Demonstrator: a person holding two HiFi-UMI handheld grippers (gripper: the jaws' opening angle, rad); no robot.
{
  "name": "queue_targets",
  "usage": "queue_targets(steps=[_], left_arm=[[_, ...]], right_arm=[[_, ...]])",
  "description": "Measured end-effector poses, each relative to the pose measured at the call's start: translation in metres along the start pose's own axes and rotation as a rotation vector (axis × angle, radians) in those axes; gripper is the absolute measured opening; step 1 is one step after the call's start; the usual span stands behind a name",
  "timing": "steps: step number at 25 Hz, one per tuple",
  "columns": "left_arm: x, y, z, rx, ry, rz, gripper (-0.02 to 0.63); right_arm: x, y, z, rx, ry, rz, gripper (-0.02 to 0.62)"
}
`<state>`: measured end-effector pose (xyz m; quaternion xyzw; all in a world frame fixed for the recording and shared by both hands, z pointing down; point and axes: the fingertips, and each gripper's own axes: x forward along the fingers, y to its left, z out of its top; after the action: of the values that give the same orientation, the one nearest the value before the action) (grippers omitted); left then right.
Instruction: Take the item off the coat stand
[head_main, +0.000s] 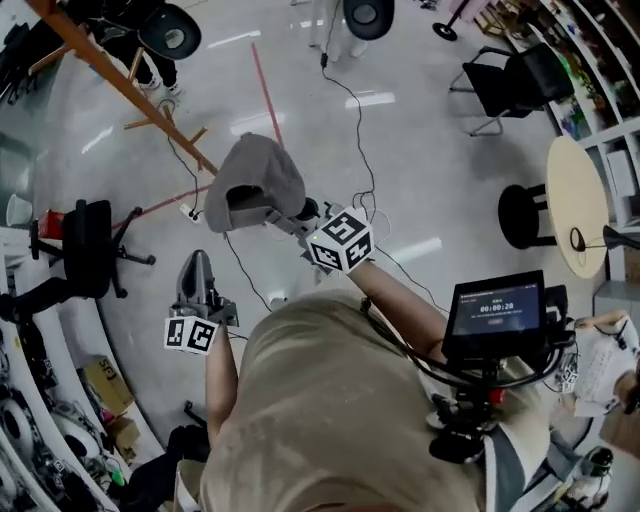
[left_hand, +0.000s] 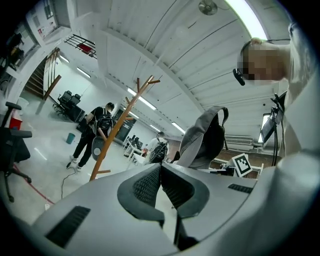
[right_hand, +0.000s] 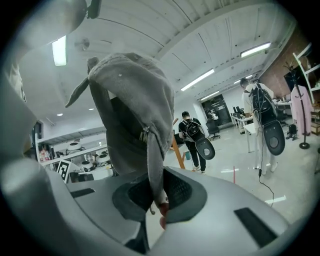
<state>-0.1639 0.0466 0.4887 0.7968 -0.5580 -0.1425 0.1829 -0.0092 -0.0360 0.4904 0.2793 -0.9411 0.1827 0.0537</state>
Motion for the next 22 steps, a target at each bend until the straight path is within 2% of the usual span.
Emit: queue_targets(steps=[5, 10, 17, 22], left_arm=[[0.017, -0.020, 0.005, -0.002, -0.008, -0.063, 0.019], [0.036, -0.040, 0.000, -0.007, 0.013, -0.107, 0.020], [0.050, -0.068, -0.013, -0.007, 0.029, -0.112, 0.020], [0.052, -0.080, -0.023, -0.009, 0.026, -0.095, 0.020]], right_arm=[[-0.018, 0.006, 0.021, 0.030, -0.008, -0.012, 0.028], [-0.041, 0.003, 0.039, 0.010, -0.033, -0.024, 0.028], [-0.072, -0.020, 0.033, 0.026, -0.035, -0.054, 0.028], [-0.085, -0.029, 0.022, -0.029, -0.023, -0.048, 0.027]])
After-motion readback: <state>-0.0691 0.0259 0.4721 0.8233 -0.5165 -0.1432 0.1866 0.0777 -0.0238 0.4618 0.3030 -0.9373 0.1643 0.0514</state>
